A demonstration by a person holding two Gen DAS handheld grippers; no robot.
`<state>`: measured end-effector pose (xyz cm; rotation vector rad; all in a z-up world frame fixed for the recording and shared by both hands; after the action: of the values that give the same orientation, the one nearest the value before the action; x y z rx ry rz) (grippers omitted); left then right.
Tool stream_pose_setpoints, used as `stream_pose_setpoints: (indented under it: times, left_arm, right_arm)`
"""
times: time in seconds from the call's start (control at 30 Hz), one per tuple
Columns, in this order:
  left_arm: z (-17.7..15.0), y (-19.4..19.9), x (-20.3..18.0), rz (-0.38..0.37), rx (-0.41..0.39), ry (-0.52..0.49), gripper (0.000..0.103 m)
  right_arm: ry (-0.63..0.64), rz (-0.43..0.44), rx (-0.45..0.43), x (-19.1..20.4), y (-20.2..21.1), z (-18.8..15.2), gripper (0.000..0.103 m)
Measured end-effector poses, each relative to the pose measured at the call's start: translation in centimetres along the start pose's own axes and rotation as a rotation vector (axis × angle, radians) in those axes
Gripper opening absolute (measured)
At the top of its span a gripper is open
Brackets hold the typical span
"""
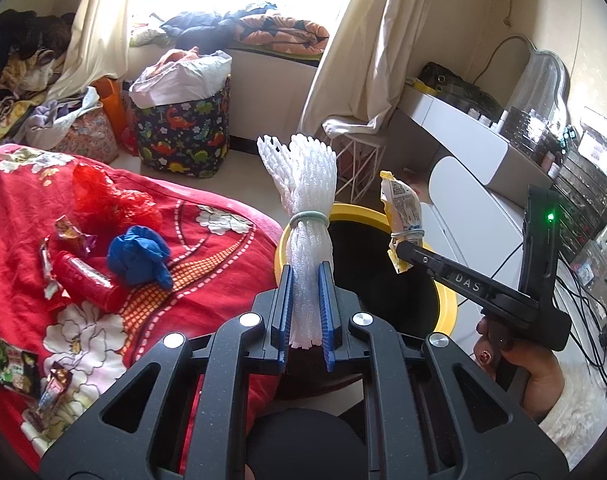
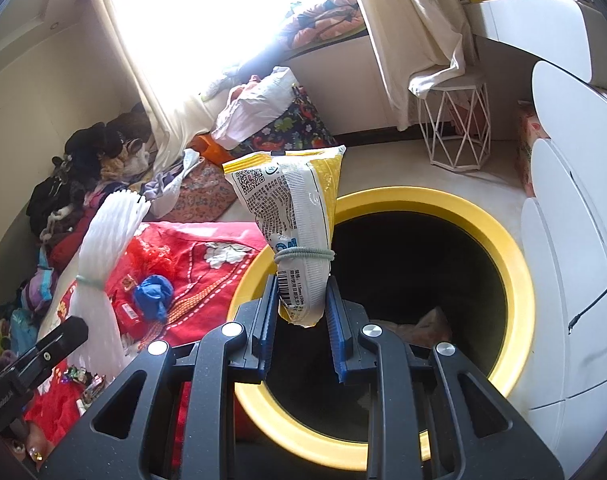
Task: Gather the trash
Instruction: 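Carry the snack wrapper and foam nets over the yellow bin with both grippers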
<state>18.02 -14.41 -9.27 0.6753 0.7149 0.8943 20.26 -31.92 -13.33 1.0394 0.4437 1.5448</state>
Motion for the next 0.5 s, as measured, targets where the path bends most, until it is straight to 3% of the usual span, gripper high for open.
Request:
stream_pose_setpoints:
  times: [0.5]
  left_arm:
    - [0.2, -2.7, -2.1, -0.026, 0.04, -0.034, 0.008]
  right_arm:
    - [-0.043, -0.037, 0.026, -2.6, -0.5, -0.5, 0.022]
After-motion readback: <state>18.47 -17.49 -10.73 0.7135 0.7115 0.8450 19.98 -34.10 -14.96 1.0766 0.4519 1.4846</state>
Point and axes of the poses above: each gripper's, at about its wrist camera, not at the fingertips, and y roughly against the way its jaws point, x to its left, z to its top, the point moved 8 cm from there along -y, roughly the way its jaws point, and after that the axes turned 15 degrees about x, right-handed, at the moved point
